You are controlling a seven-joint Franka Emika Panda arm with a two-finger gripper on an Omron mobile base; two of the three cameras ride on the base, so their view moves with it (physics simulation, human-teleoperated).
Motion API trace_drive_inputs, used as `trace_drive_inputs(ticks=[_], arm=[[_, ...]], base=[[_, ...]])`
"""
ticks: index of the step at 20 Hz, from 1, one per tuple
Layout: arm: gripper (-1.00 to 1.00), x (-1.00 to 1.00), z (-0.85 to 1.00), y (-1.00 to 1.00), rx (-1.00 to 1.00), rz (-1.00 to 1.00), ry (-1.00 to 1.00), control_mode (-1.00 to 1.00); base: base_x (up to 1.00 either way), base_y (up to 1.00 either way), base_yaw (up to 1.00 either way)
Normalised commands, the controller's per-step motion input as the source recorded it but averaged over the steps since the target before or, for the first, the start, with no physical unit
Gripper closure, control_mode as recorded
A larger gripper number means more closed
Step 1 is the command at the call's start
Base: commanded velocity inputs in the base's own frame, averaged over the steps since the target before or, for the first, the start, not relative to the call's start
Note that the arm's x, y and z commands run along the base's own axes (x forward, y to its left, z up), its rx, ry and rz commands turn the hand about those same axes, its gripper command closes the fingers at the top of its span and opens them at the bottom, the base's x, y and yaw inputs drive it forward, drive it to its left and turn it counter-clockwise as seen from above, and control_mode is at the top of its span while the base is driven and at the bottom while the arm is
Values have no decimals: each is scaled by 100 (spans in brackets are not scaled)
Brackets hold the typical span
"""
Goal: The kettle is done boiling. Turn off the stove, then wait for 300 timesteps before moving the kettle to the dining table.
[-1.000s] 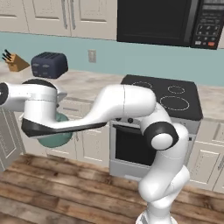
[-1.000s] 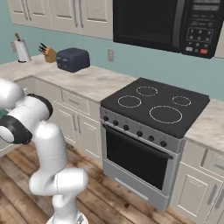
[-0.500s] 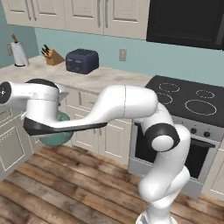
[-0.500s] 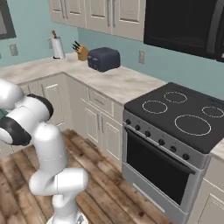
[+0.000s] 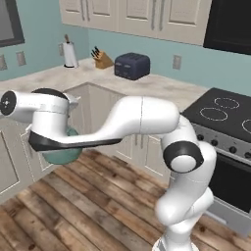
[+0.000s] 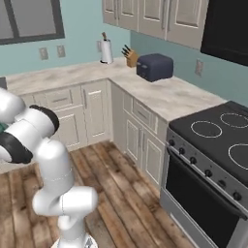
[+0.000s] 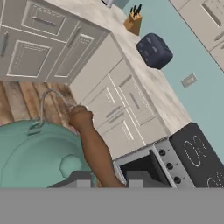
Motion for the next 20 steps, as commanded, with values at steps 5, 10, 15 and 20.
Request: trace_drive_inputs(ticks=[5,10,15,20], arm=[[100,0,0,0,0,0,0,100],[100,0,0,0,0,0,0,100],[100,0,0,0,0,0,0,100],[100,0,0,0,0,0,0,100]], base=[[-36,14,43],[-41,15,43],[-43,15,42],[-49,12,41]])
